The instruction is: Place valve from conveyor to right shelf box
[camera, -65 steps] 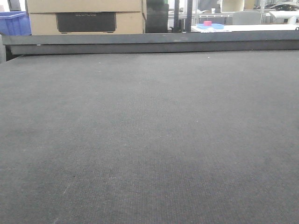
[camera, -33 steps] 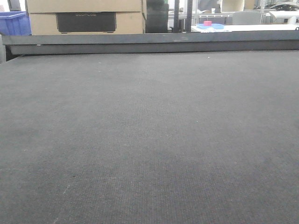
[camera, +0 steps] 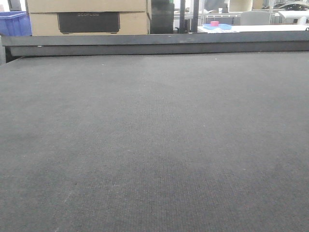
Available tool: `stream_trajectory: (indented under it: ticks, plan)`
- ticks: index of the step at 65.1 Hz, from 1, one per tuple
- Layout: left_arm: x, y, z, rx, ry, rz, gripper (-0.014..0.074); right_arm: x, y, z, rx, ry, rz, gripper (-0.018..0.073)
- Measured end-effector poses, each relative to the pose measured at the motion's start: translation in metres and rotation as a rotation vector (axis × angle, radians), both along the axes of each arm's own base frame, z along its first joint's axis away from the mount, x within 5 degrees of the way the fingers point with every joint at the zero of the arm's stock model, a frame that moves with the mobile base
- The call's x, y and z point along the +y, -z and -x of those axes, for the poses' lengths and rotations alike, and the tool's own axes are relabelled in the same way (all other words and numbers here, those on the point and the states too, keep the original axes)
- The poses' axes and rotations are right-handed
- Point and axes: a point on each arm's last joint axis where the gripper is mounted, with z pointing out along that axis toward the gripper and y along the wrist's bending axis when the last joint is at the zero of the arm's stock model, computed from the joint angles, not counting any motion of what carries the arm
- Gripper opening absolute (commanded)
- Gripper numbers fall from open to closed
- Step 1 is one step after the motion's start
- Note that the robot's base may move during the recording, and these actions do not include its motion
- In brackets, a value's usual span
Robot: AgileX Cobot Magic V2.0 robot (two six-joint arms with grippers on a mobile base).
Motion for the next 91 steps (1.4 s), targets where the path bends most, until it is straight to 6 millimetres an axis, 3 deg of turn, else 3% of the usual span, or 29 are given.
stream_trajectory:
  ticks: [8,16,23,32,46,60,75,91]
  plan:
    - [-0.001,-0.042,0.005,0.059,0.02,0.047,-0.0111,0.001,-0.036,0.009,0.032,-0.003,-0.003,-0.0167]
    - [-0.003,-0.077,-0.006,0.165,0.029,0.058,-0.0111,0.001,-0.062,0.006,0.192,-0.01,-0.017,-0.0167]
    - [-0.004,-0.101,-0.033,0.297,0.029,0.093,-0.0111,0.001,-0.079,-0.008,0.375,-0.014,-0.026,-0.0167]
    - [-0.005,-0.114,-0.077,0.536,0.02,0.118,-0.0111,0.0,-0.097,-0.035,0.597,-0.017,-0.035,-0.0167]
    - [-0.007,-0.102,-0.148,0.956,0.003,0.113,-0.0111,-0.003,-0.102,-0.087,0.947,-0.014,-0.042,-0.0167]
    - [-0.008,-0.076,-0.191,1.11,-0.008,0.109,-0.0111,-0.007,-0.08,-0.12,1.132,0.006,-0.019,-0.0167]
    - [-0.008,-0.062,-0.204,1.169,-0.012,0.108,-0.0111,-0.008,-0.071,-0.138,1.263,0.004,-0.02,-0.0159]
    - [-0.008,-0.062,-0.205,1.17,-0.013,0.11,-0.0111,-0.01,-0.068,-0.178,1.384,0.008,-0.037,-0.0159]
